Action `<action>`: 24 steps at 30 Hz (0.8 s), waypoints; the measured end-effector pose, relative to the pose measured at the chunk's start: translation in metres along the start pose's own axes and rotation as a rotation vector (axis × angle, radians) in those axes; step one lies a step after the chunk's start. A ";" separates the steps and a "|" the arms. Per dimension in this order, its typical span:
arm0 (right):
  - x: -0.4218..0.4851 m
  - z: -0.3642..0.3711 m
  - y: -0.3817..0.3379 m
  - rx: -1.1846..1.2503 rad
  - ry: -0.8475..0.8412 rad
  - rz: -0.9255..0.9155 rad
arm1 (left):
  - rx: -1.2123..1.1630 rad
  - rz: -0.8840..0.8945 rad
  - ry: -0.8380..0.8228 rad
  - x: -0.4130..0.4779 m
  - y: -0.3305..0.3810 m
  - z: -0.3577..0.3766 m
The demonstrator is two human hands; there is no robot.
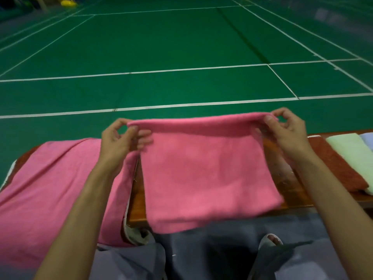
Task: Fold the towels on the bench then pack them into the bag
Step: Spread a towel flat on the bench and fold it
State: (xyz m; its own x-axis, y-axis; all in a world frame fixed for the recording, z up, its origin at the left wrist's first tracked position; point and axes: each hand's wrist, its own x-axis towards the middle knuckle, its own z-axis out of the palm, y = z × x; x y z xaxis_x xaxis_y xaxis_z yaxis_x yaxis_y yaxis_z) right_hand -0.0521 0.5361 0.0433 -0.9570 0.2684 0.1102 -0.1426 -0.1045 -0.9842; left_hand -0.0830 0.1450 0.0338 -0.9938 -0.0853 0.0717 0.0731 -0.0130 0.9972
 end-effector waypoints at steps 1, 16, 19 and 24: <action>0.006 0.003 -0.001 0.094 -0.006 -0.036 | -0.139 0.053 -0.002 0.005 0.002 0.002; -0.031 -0.065 -0.023 -0.284 -0.688 0.228 | 0.252 -0.227 -0.454 -0.040 -0.005 -0.065; -0.032 -0.071 -0.007 -0.627 -1.000 0.452 | 0.530 -0.490 -0.728 -0.045 -0.016 -0.066; -0.033 -0.057 0.014 -0.888 -1.097 0.697 | 0.729 -0.710 -0.875 -0.045 -0.024 -0.056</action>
State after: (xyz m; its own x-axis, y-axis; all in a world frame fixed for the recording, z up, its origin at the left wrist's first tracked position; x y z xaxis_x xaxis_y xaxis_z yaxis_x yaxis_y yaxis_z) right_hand -0.0082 0.5804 0.0179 -0.5347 -0.4303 -0.7273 0.1979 0.7730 -0.6028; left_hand -0.0350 0.0938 0.0058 -0.5442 0.3830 -0.7464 -0.2665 0.7647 0.5867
